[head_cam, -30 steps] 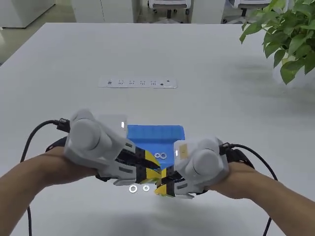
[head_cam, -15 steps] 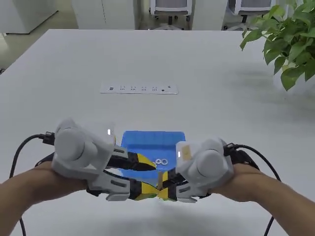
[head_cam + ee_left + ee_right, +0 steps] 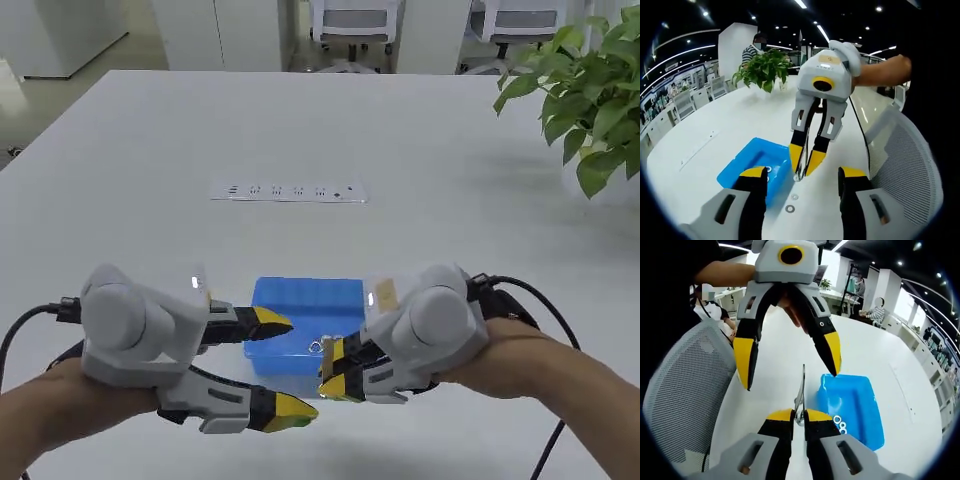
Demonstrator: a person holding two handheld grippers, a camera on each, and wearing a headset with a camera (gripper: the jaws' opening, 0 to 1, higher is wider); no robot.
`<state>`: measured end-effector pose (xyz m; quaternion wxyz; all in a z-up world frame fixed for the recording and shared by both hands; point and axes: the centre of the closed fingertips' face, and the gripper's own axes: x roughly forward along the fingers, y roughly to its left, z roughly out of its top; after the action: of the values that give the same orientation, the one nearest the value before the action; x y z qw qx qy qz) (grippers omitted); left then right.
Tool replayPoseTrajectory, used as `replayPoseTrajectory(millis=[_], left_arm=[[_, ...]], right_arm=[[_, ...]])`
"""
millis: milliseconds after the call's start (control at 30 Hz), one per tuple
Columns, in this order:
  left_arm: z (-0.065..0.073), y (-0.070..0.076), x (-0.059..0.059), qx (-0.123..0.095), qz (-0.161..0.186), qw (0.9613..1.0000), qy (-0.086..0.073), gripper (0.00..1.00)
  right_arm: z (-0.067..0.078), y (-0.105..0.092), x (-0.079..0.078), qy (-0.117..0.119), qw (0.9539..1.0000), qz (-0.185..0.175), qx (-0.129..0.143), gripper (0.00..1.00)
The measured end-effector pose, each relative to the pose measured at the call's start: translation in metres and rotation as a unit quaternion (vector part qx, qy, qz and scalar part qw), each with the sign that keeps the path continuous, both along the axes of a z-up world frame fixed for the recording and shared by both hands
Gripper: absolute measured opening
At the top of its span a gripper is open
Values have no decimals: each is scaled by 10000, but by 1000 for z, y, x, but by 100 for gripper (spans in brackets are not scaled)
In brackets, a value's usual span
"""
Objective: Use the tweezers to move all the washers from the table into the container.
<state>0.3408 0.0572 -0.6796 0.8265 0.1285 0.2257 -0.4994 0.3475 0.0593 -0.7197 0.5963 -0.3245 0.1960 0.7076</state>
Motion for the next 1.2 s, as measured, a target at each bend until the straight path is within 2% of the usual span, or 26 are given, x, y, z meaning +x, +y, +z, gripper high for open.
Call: replayPoseTrajectory(millis=[200,467,933,1200], left_arm=[[1,7,1,-53,211,9998,-9,72],[5,16,1,-191,477,9986,-84,85],[13,22,6,-350,749,9964,-190,97],[16,23,12,-405,791,9958,-209,99]], right_arm=[[14,8,12,-59,9999,41,111,9],[18,17,29,-125,9995,56,269,9],[6,34,55,-254,9989,109,372,9],[-9,42,63,-178,9992,149,338,9]])
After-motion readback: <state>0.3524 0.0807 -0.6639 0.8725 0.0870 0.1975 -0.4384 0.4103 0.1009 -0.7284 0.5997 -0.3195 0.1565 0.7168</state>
